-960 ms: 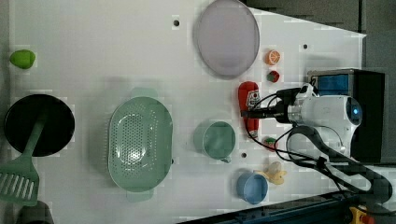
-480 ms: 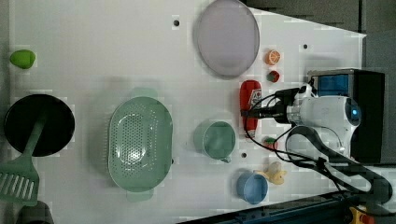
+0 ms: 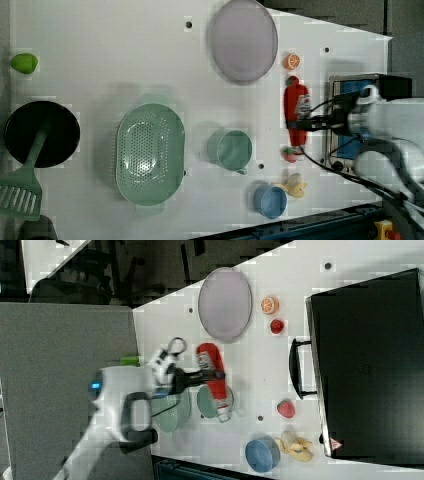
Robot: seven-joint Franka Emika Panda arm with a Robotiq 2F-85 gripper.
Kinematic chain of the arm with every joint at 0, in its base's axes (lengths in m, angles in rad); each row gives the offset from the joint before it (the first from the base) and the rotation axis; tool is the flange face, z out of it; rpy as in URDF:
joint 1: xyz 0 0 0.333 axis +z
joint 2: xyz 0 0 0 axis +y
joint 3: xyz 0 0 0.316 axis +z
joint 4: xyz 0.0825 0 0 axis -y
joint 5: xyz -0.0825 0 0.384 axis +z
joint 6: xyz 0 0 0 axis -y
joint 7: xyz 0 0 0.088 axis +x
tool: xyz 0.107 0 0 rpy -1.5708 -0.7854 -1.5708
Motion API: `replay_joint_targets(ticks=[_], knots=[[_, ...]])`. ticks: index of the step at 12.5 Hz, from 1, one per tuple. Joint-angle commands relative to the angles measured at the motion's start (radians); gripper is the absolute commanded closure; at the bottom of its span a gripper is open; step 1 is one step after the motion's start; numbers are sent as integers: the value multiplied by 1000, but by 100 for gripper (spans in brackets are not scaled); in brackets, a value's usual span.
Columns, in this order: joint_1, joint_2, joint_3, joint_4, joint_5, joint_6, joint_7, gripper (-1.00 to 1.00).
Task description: Pick Ketchup from the table and place it in strainer.
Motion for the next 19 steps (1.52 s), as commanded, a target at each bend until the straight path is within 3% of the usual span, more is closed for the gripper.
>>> replay_joint_targets(ticks=[1, 5, 10, 15, 19], knots=[[11, -101, 52, 103, 8, -193, 98, -16], [37, -124, 172, 185, 10, -240, 254, -16], [75, -85, 361, 199, 29, -207, 603, -16], [100, 68, 536, 198, 28, 2, 907, -16], [135, 228, 579, 196, -41, 153, 1065, -16]])
